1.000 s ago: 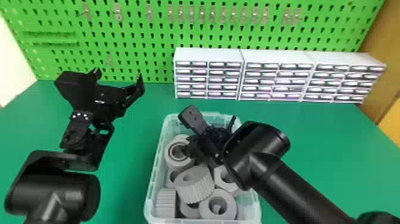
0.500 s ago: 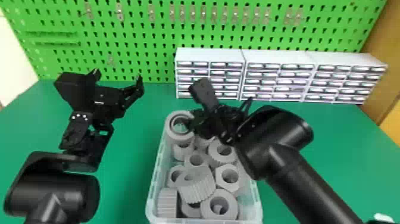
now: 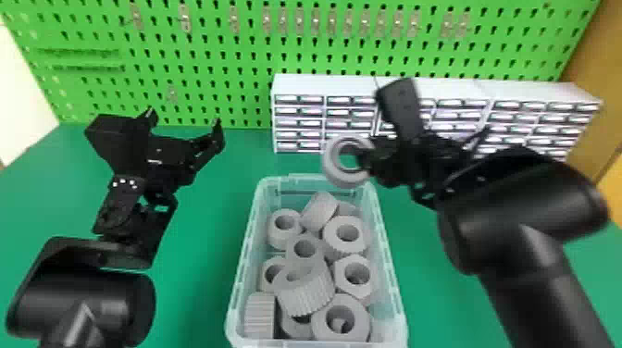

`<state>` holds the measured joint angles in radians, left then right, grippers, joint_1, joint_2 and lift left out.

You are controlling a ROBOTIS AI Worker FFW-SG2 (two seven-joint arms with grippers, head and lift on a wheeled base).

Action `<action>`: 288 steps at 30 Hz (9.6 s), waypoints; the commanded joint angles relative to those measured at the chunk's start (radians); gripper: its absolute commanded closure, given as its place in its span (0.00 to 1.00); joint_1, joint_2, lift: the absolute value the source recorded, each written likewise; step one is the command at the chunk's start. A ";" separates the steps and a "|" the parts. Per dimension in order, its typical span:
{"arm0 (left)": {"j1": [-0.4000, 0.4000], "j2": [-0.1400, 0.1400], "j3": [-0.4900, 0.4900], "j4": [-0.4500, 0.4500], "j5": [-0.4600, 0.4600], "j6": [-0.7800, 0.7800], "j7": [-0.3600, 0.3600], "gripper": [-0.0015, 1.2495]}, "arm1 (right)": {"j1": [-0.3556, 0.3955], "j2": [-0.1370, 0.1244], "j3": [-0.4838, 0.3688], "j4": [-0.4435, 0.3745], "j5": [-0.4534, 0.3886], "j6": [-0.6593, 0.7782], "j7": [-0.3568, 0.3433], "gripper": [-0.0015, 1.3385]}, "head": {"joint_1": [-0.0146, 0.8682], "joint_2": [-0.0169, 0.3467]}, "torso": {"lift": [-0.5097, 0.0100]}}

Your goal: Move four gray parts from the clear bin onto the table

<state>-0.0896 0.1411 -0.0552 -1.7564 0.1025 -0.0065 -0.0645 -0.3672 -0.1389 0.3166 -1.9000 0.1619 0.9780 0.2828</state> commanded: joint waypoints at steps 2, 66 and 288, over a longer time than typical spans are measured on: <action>0.002 0.000 0.000 0.000 0.003 0.003 -0.001 0.09 | 0.083 -0.004 -0.123 -0.106 0.071 0.117 0.001 0.81 | 0.78 0.14 | 0.89; -0.007 0.000 -0.015 0.000 0.006 0.023 -0.011 0.09 | 0.341 0.035 -0.412 0.082 0.041 0.165 0.001 0.52 | 0.78 0.14 | 0.89; -0.007 0.002 -0.023 0.003 -0.001 0.040 -0.015 0.09 | -0.154 0.027 0.142 0.409 -0.321 0.320 0.006 0.39 | 0.78 0.14 | 0.89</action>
<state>-0.0966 0.1427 -0.0794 -1.7536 0.1014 0.0327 -0.0811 -0.5261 -0.1120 0.4626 -1.4969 -0.1593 1.3109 0.2870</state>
